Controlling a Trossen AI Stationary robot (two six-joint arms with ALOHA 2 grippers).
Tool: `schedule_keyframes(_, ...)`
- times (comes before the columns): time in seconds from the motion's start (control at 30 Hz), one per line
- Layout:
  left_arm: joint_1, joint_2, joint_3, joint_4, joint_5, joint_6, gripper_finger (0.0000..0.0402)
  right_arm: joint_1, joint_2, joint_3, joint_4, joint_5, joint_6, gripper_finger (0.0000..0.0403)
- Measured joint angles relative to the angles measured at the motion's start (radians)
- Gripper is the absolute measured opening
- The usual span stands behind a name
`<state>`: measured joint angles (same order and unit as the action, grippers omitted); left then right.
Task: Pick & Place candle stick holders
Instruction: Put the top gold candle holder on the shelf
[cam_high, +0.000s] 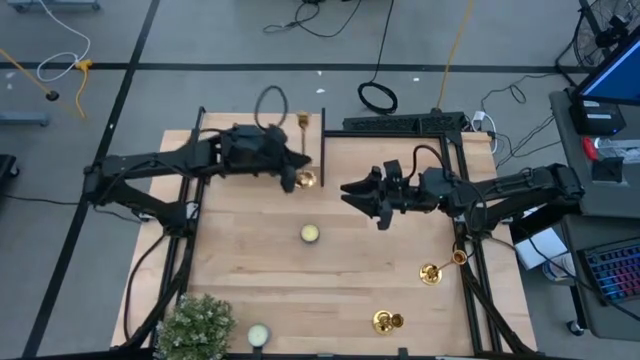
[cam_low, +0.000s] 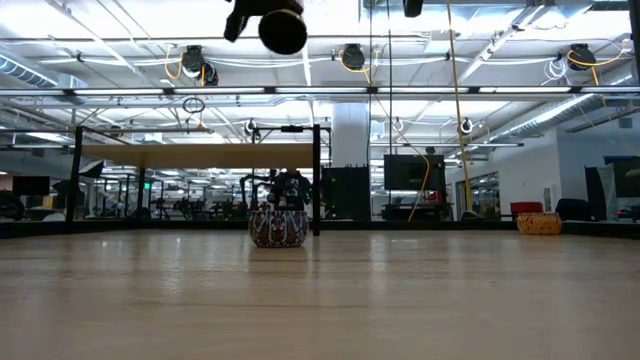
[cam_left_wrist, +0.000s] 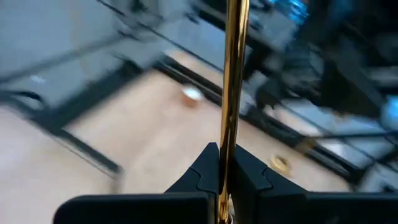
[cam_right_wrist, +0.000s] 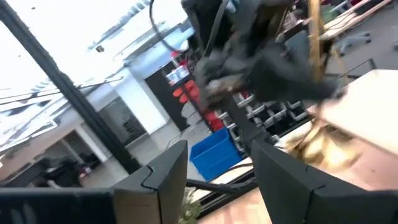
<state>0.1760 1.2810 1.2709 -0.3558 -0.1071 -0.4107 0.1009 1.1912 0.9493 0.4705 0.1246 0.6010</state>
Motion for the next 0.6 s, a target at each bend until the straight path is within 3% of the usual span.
schedule_keyframes(0.33, 0.053, -0.217, -0.083, -0.154, -0.264, 0.005, 0.0016, -0.001, 0.000, 0.000, 0.020, -0.022, 0.007, 0.0178)
schedule_keyframes(0.6, 0.075, -0.418, -0.284, -0.131, -0.548, -0.181, 0.0016, -0.007, 0.000, 0.000, 0.019, -0.060, -0.015, 0.0178)
